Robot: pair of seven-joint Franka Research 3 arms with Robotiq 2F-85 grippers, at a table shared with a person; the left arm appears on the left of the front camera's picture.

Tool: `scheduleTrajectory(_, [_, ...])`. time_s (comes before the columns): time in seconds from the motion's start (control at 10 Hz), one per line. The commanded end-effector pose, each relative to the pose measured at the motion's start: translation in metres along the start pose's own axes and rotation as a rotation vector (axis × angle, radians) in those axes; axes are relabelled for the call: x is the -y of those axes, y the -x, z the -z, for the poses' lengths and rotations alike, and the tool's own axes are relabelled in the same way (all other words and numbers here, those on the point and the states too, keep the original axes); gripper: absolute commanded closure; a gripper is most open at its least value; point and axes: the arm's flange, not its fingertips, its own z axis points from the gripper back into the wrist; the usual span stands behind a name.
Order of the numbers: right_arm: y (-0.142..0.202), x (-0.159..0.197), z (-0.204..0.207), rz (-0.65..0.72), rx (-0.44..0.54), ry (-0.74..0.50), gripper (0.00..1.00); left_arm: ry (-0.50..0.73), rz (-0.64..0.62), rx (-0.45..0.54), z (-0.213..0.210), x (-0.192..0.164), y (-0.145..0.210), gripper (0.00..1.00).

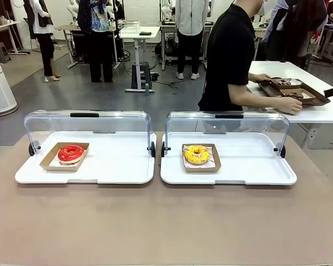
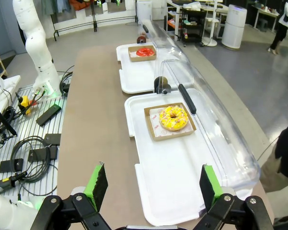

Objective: Provide the desired donut to the person.
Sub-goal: Place the picked Paper togo box onto the Handle tray extended by the person.

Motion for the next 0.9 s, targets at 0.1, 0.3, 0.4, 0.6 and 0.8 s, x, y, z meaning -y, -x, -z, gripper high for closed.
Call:
scheduleTrajectory(0.1, [-0.0017,0.0003,0.0015,0.000,0.018,-0.001,0.00,-0.006,0.000,-0.009,-0.0003,0.0014,0.0016,0.00])
scheduleTrajectory(0.3, [-0.0017,0.0003,0.0015,0.000,0.018,-0.001,0.00,-0.006,0.000,-0.009,-0.0003,0.0014,0.0016,0.00])
scheduleTrajectory(0.4, [-0.0017,0.0003,0.0015,0.000,0.018,-0.001,0.00,-0.006,0.000,-0.009,-0.0003,0.0014,0.0016,0.00])
scheduleTrajectory(0.6, [-0.0017,0.0003,0.0015,0.000,0.018,-0.001,0.00,-0.006,0.000,-0.009,-0.0003,0.0014,0.0016,0.00])
scheduleTrajectory(0.8, [-0.0017,0.0003,0.0015,0.000,0.018,-0.001,0.00,-0.006,0.000,-0.009,-0.0003,0.0014,0.0016,0.00])
